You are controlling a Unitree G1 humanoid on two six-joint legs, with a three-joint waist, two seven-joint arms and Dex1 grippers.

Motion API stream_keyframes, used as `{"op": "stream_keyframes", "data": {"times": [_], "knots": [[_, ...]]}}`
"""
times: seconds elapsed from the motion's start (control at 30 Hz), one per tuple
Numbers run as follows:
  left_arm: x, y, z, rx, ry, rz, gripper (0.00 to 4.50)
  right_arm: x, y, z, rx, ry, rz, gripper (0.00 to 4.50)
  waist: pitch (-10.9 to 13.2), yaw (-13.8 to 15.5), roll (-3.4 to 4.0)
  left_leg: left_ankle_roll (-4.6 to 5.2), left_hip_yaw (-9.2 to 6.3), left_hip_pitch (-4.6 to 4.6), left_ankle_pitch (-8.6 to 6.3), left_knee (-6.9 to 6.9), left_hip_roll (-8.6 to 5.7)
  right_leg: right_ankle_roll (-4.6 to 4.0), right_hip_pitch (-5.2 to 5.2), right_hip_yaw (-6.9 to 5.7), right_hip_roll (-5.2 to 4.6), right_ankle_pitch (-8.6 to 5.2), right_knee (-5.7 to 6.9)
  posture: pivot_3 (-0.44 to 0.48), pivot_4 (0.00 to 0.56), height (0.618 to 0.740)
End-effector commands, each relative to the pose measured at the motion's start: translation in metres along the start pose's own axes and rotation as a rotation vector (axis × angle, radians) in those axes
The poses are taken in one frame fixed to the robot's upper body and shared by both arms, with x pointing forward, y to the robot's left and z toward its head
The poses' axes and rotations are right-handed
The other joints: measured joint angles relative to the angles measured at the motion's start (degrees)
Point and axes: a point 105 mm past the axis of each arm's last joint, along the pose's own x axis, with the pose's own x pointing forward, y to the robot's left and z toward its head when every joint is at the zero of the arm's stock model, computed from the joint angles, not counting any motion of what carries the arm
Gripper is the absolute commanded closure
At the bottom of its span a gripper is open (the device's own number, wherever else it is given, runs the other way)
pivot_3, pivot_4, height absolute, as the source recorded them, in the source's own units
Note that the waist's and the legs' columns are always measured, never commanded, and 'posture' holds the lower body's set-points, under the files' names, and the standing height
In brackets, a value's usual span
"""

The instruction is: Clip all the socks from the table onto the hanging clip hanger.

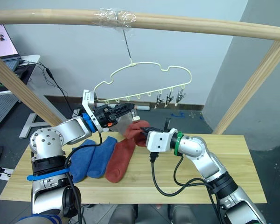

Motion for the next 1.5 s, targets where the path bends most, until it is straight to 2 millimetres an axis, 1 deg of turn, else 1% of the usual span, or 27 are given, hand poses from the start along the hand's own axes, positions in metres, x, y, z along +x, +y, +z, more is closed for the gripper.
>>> {"op": "stream_keyframes", "data": {"times": [0.03,0.17,0.33,0.5,0.6,0.83,1.0,1.07,1.1,1.23,1.27,1.33,1.37,1.4,1.43,1.5], "knots": [[0.0,0.0,-0.002,-0.013,0.006,-0.002,4.5,-0.001,-0.005,0.018,-0.065,-0.073,-0.016,4.43,0.0,0.0,0.0,0.0,0.0,0.0,0.0,0.0,0.0,0.0,0.0,0.0,0.0,0.0,0.0,0.161,0.193,0.74],[0.0,0.003,0.001,-0.01,-0.011,0.017,4.5,-0.002,-0.002,0.02,-0.084,-0.086,-0.016,4.43,0.0,0.0,0.0,0.0,0.0,0.0,0.0,0.0,0.0,0.0,0.0,0.0,0.0,0.0,0.0,0.164,0.196,0.74],[0.001,0.001,0.003,-0.031,-0.022,-0.001,4.5,-0.003,-0.005,0.022,-0.094,-0.091,-0.032,4.43,0.0,0.0,0.0,0.0,0.01,0.0,0.0,0.0,0.0,0.0,0.0,0.01,0.0,0.0,0.0,0.164,0.196,0.74],[0.001,-0.004,0.003,-0.046,-0.023,-0.024,4.5,-0.001,-0.005,0.018,-0.079,-0.082,-0.038,4.43,0.01,0.0,0.0,0.0,0.0,0.0,0.0,-0.01,0.0,0.0,0.0,0.01,0.0,0.0,-0.01,0.163,0.197,0.74],[0.002,-0.007,0.003,-0.054,-0.019,-0.039,4.5,0.001,-0.004,0.013,-0.064,-0.065,-0.048,4.43,0.01,0.0,0.0,0.0,0.0,0.0,0.0,-0.01,0.0,0.0,0.0,0.01,0.0,0.0,-0.01,0.165,0.197,0.74],[0.0,-0.01,-0.002,-0.051,0.007,-0.048,4.5,0.0,-0.01,0.005,-0.058,-0.042,-0.09,4.43,0.04,0.01,0.0,0.0,0.0,-0.01,0.0,-0.02,0.0,0.0,-0.01,0.01,0.0,0.0,-0.03,0.172,0.2,0.74],[-0.003,-0.009,-0.004,-0.014,0.013,-0.041,4.5,0.001,-0.018,0.006,-0.06,-0.05,-0.125,4.43,0.05,0.01,0.01,0.0,0.0,-0.01,0.0,-0.06,0.0,0.0,-0.02,0.02,-0.01,0.0,-0.05,0.174,0.2,0.74],[-0.004,-0.007,-0.002,0.004,-0.001,-0.032,3.87,0.002,-0.017,0.009,-0.057,-0.059,-0.122,4.5,0.05,0.01,0.0,-0.01,0.0,-0.01,0.0,-0.07,0.0,0.0,-0.02,0.01,-0.01,-0.01,-0.07,0.177,0.198,0.74],[-0.004,-0.006,-0.001,0.008,-0.008,-0.028,3.64,0.003,-0.017,0.01,-0.051,-0.064,-0.123,4.5,0.05,0.02,0.0,-0.01,0.0,-0.01,0.0,-0.08,0.0,0.0,-0.02,0.01,-0.01,-0.01,-0.08,0.179,0.198,0.74],[-0.006,-0.004,0.0,0.025,-0.016,-0.012,2.23,0.004,-0.013,0.012,-0.04,-0.07,-0.117,4.5,0.07,0.03,0.0,-0.01,0.0,-0.02,0.0,-0.11,0.0,0.0,-0.03,0.01,-0.01,-0.01,-0.09,0.186,0.193,0.74],[-0.006,-0.002,0.0,0.037,-0.014,0.001,1.96,0.004,-0.012,0.012,-0.031,-0.068,-0.113,4.5,0.08,0.03,-0.01,-0.01,-0.01,-0.03,0.0,-0.11,0.0,0.0,-0.03,0.0,-0.01,-0.01,-0.09,0.186,0.193,0.74],[-0.01,0.006,0.002,0.052,-0.01,0.056,1.29,0.005,-0.006,0.006,0.022,-0.042,-0.101,4.5,0.08,0.04,-0.01,-0.01,-0.01,-0.03,0.0,-0.11,0.0,-0.01,-0.04,0.0,-0.01,-0.01,-0.09,0.194,0.189,0.74],[-0.013,0.006,0.003,0.061,-0.002,0.059,1.01,0.004,-0.003,0.003,0.05,-0.025,-0.096,4.5,0.08,0.05,-0.01,-0.01,-0.01,-0.03,0.0,-0.11,0.0,-0.01,-0.04,0.0,-0.01,-0.01,-0.09,0.199,0.186,0.74],[-0.018,0.005,0.002,0.111,0.022,0.069,0.98,0.003,0.001,-0.002,0.092,-0.003,-0.092,3.88,0.08,0.06,-0.01,-0.01,-0.02,-0.03,0.0,-0.13,0.01,-0.01,-0.04,-0.01,-0.01,-0.01,-0.09,0.199,0.186,0.74],[-0.023,0.004,0.002,0.175,0.049,0.08,0.98,0.002,0.004,-0.006,0.126,0.019,-0.091,3.62,0.08,-0.01,-0.01,-0.01,-0.01,-0.03,0.0,-0.15,0.01,-0.02,-0.06,0.0,-0.01,-0.01,-0.09,0.207,0.186,0.74],[-0.033,-0.001,0.001,0.271,0.09,0.075,0.98,-0.004,0.01,-0.015,0.195,0.06,-0.106,2.96,0.09,0.01,-0.01,-0.02,0.01,-0.02,0.0,-0.25,0.02,-0.05,-0.09,0.03,-0.01,-0.02,-0.11,0.207,0.186,0.74]]}}
